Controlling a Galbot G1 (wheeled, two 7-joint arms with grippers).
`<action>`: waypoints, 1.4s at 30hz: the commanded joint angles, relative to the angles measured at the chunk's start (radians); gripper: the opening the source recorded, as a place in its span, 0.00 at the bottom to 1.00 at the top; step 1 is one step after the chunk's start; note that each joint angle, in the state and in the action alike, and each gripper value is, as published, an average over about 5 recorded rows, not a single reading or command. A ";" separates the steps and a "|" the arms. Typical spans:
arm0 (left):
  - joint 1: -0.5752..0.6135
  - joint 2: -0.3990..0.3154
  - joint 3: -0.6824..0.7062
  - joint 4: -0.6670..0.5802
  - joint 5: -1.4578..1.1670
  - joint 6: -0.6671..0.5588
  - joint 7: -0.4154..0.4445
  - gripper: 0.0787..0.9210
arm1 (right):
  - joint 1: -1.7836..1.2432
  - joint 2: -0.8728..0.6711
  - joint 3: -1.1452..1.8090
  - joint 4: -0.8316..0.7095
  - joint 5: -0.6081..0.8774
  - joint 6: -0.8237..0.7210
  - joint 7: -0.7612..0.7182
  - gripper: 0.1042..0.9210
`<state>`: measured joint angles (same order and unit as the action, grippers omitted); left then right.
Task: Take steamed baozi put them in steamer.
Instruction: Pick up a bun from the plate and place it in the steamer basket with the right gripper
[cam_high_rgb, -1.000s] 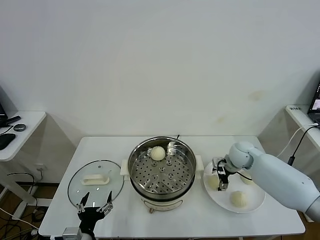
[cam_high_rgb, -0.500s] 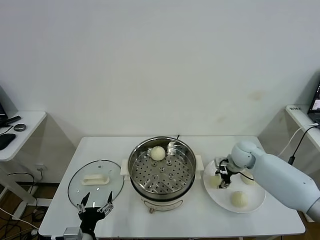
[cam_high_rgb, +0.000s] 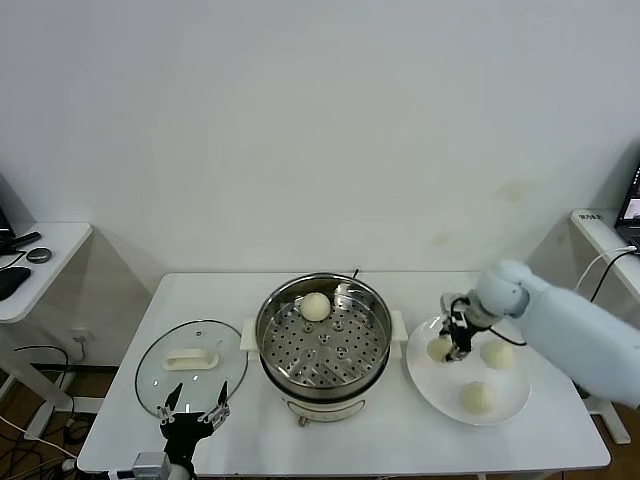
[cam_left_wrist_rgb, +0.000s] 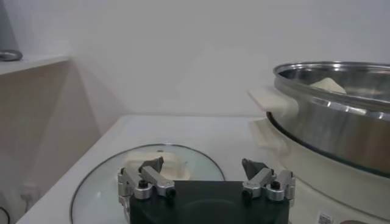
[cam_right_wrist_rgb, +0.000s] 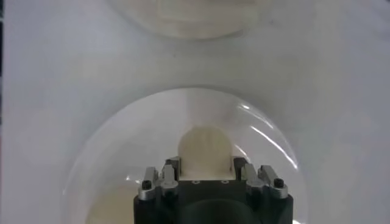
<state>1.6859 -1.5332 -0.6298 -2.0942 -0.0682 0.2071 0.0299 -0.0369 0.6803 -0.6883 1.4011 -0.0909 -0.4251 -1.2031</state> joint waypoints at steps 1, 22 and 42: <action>-0.007 0.005 0.001 -0.007 0.017 -0.006 -0.009 0.88 | 0.488 -0.042 -0.330 0.122 0.319 -0.087 -0.077 0.52; -0.008 0.048 0.015 -0.034 0.002 -0.013 -0.033 0.88 | 0.663 0.579 -0.537 -0.084 0.584 -0.302 -0.043 0.52; -0.020 0.041 0.029 -0.013 -0.001 -0.018 -0.031 0.88 | 0.428 0.764 -0.513 -0.260 0.468 -0.302 0.030 0.52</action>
<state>1.6641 -1.4944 -0.6000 -2.1041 -0.0681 0.1885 -0.0007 0.4564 1.3492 -1.2022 1.2027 0.3916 -0.7139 -1.1951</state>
